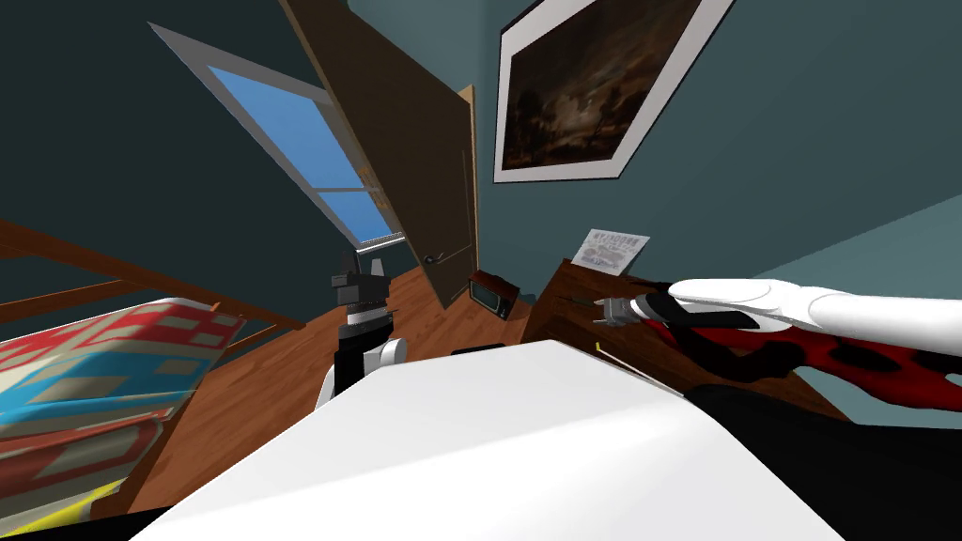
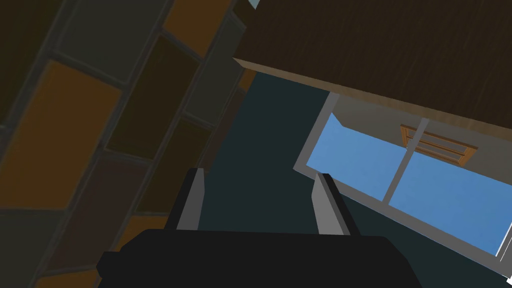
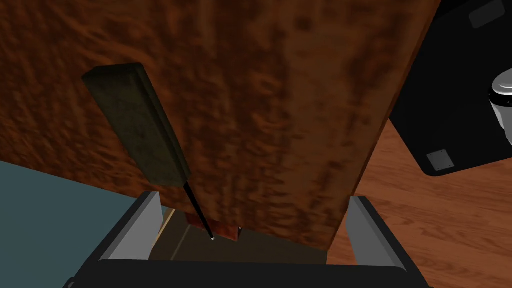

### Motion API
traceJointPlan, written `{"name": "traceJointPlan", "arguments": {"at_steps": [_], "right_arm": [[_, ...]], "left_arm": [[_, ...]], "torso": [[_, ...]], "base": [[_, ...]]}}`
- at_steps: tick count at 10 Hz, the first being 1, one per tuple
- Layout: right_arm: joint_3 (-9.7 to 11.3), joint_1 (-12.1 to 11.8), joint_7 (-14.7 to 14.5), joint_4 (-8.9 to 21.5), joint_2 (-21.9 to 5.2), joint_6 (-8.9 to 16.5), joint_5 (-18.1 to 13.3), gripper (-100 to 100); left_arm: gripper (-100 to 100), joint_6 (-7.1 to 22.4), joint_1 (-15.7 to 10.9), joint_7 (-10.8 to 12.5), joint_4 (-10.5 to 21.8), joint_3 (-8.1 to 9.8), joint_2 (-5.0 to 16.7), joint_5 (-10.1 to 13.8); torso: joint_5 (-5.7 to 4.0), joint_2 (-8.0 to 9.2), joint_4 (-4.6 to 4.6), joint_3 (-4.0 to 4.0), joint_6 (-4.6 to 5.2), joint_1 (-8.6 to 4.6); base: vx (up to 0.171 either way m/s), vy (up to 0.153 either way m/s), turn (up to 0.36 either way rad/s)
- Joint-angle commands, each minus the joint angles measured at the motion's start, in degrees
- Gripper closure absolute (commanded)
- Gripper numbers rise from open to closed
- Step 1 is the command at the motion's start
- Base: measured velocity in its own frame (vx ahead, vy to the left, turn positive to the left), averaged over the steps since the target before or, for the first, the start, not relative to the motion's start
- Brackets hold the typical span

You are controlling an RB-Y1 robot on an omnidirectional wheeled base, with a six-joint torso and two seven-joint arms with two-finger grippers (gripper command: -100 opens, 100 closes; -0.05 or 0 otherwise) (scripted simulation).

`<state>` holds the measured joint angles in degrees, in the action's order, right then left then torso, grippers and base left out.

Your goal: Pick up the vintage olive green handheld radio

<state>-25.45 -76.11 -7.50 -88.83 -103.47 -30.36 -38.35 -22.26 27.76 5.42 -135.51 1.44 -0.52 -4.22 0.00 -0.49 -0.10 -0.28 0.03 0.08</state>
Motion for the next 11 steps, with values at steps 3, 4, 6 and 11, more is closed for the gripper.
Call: {"name": "traceJointPlan", "arguments": {"at_steps": [3, 4, 6, 11], "right_arm": [[-0.8, -4.4, 1.7, 3.1, -4.9, -2.6, -2.3, -100], [-0.9, -5.9, 2.2, 3.9, -6.4, -3.5, -3.1, -100], [-0.7, -8.6, 3.2, 5.0, -9.0, -4.8, -4.4, -100], [-0.2, -10.4, 3.5, 5.3, -10.5, -5.7, -5.0, 0]], "left_arm": [[0, 0.0, 0.0, 0.0, 0.0, 0.00, 0.0, 0.0], [0, 0.0, 0.0, 0.0, 0.0, 0.01, 0.0, 0.0], [0, 0.0, 0.0, 0.0, 0.0, 0.00, 0.0, 0.0], [0, 0.0, 0.0, 0.0, 0.0, 0.01, 0.0, 0.0]], "torso": [[0.00, -0.14, -0.04, -0.09, 0.00, 0.00], [-0.02, -0.03, -0.01, -0.02, 0.05, -0.07], [-0.04, -0.10, -0.02, -0.06, 0.00, -0.12], [-0.05, 0.21, 0.05, 0.11, 0.08, -0.14]], "base": [[0.119, 0.009, 0.139], [0.102, -0.019, 0.090], [0.132, -0.027, 0.158], [0.082, -0.044, 0.039]]}}
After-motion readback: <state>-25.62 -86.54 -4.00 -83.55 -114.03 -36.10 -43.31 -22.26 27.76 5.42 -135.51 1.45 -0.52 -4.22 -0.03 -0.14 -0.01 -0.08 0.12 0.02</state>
